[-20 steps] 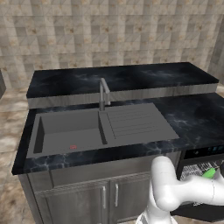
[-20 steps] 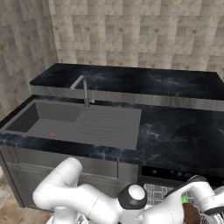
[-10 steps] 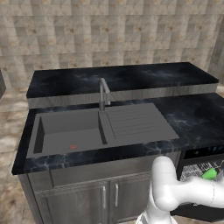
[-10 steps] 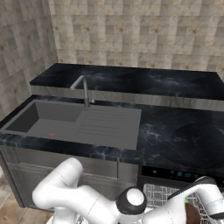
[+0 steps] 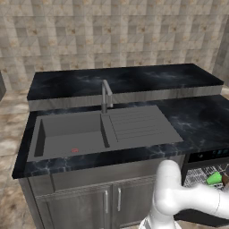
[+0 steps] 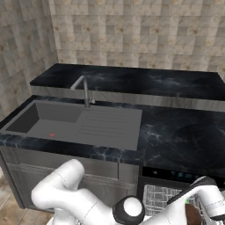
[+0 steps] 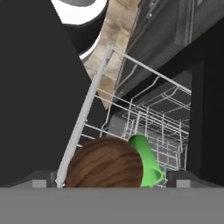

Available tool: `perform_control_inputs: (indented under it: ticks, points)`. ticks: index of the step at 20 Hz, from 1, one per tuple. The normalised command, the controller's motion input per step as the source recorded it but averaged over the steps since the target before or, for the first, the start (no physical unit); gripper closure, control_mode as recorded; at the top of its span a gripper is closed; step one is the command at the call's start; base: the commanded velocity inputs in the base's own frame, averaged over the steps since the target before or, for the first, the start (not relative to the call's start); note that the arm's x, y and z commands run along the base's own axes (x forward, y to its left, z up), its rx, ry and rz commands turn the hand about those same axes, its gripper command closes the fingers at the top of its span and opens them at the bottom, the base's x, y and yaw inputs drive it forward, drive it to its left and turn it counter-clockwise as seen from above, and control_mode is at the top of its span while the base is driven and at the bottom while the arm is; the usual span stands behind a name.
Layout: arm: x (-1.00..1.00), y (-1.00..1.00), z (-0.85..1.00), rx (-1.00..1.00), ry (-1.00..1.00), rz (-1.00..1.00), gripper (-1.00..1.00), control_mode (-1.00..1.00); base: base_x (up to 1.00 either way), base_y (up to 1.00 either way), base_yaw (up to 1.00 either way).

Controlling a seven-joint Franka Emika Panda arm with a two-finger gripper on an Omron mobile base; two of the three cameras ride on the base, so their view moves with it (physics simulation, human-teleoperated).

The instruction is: Pick up the cup and bowl from the counter, place them in the dishwasher, and close the dishwasher door.

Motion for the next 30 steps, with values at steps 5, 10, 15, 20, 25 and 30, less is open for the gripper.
perform_control_inputs:
  ticks: [5,10,15,20,25,30]
  points:
    - [0.0,0.7,0.0,0.0,0.0,-0.26,-1.0,-1.0,0.0,0.0,0.0]
    - [0.0,0.66,0.0,0.0,0.0,-0.22,-1.0,-1.0,0.0,0.0,0.0]
    - [0.0,0.55,0.0,0.0,0.0,-0.22,-1.0,-1.0,0.0,0.0,0.0]
    - [0.0,0.49,0.0,0.0,0.0,-0.2,-1.0,-1.0,0.0,0.0,0.0]
    - [0.0,0.43,0.0,0.0,0.0,-0.19,-1.0,-1.0,0.0,0.0,0.0]
    - [-0.02,0.37,0.0,0.0,0.0,-0.16,-1.0,-1.0,0.0,0.0,0.0]
